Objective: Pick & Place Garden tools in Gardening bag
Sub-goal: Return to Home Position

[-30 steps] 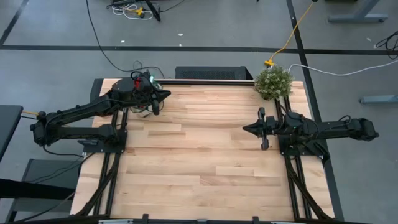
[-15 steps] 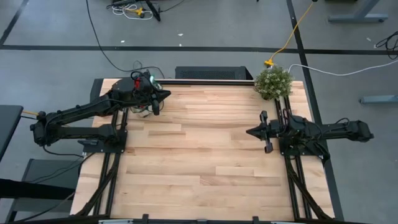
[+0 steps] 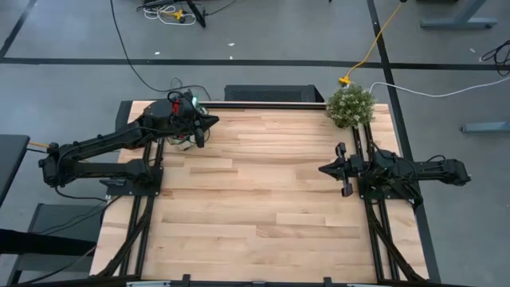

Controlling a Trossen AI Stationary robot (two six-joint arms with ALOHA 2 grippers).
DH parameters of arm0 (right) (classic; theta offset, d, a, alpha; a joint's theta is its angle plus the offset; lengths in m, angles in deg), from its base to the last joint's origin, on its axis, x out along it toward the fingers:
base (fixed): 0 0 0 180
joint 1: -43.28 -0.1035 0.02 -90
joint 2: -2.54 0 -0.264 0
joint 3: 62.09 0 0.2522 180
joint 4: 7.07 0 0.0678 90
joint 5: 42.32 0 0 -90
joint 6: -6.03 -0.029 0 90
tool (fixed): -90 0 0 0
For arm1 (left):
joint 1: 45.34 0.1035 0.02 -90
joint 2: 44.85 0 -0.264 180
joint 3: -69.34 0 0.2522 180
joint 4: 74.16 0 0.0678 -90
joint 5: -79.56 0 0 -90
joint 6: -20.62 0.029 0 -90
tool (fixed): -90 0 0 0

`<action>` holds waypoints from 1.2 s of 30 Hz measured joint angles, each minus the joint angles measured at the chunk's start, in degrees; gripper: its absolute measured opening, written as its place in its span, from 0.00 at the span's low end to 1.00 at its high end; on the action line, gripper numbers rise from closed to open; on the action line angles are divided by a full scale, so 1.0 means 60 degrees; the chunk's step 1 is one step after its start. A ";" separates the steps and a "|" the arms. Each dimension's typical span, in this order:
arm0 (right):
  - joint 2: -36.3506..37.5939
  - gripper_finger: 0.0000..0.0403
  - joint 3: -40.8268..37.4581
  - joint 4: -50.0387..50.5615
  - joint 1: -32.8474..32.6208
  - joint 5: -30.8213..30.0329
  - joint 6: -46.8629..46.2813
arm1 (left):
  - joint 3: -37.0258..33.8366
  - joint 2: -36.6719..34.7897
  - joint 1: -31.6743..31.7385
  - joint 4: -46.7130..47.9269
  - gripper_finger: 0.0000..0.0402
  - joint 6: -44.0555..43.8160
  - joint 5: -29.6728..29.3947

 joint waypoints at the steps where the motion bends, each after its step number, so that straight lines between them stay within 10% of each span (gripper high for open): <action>1: 0.0103 0.03 0.0000 0.0139 0.0000 0.0000 0.0006 | 0.0000 0.0000 -0.0001 0.0000 0.08 0.0000 -0.0003; 36: 0.1146 0.03 0.0015 0.1560 0.0004 -0.0004 -0.0023 | 0.0000 0.0000 0.0000 0.0000 0.08 0.0000 -0.0003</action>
